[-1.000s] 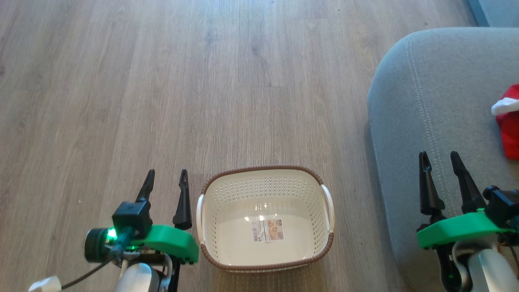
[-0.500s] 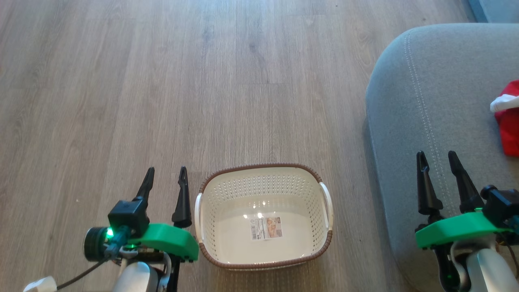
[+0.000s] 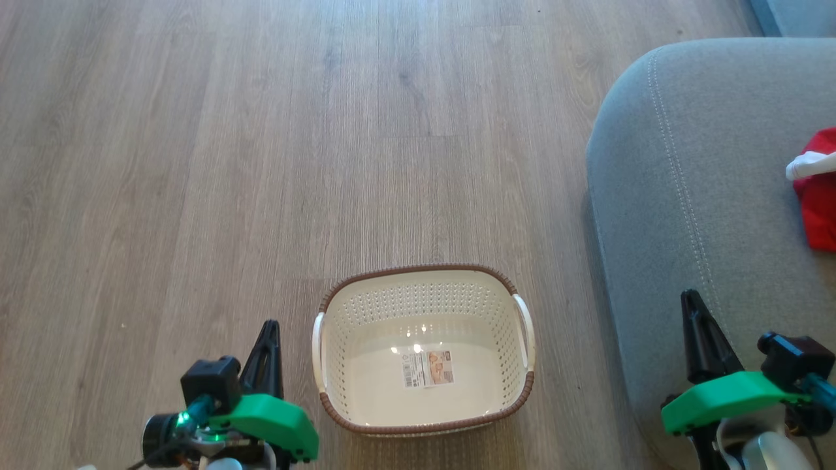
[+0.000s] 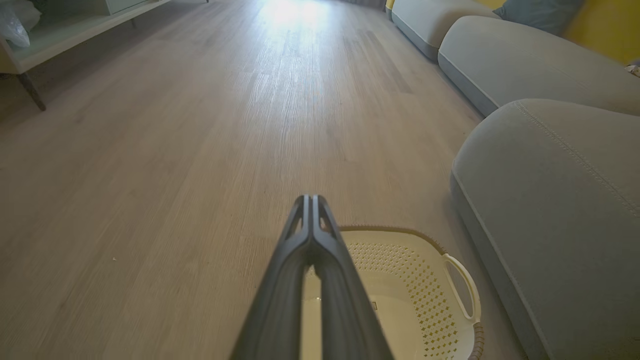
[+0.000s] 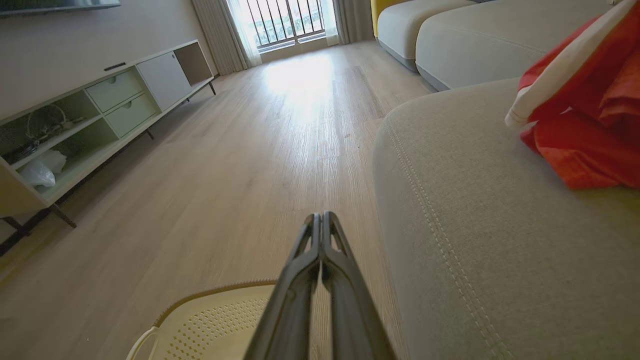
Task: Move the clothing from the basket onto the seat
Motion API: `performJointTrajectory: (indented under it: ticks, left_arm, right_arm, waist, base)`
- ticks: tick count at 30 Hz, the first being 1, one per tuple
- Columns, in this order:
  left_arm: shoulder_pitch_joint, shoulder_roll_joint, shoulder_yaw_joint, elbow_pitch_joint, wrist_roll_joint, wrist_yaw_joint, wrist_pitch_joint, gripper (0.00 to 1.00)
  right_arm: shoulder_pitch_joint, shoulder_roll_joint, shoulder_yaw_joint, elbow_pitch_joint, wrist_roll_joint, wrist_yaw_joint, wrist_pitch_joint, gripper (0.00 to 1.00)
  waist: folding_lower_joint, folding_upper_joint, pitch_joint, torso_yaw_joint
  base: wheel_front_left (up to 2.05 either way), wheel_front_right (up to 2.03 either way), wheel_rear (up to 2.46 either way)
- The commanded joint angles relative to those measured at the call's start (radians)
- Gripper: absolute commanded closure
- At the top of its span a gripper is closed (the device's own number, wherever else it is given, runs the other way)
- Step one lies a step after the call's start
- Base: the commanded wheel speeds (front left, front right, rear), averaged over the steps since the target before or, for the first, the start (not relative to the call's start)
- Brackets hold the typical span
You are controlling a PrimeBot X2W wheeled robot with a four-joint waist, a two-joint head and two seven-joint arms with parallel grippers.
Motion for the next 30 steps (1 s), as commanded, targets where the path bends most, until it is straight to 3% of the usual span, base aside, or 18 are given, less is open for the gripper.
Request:
performJointTrajectory:
  ticks: [1, 30]
  left_arm:
    - [-0.04, 0.003, 0.009, -0.035, -0.027, -0.011, 0.001, 1.0]
    - [-0.054, 0.019, 0.066, -0.029, -0.347, -0.082, 0.067, 1.0]
  right_arm:
    - [-0.031, -0.001, -0.006, -0.035, 0.027, 0.0, 0.006, 1.0]
    - [-0.048, 0.015, -0.026, -0.034, 0.313, 0.002, 0.088, 1.0]
  waist:
    - [0.0, 0.0, -0.001, 0.0]
    - [0.0, 0.0, -0.017, -0.007]
  base:
    - [0.0, 0.0, 0.0]
    - [0.0, 0.0, 0.0]
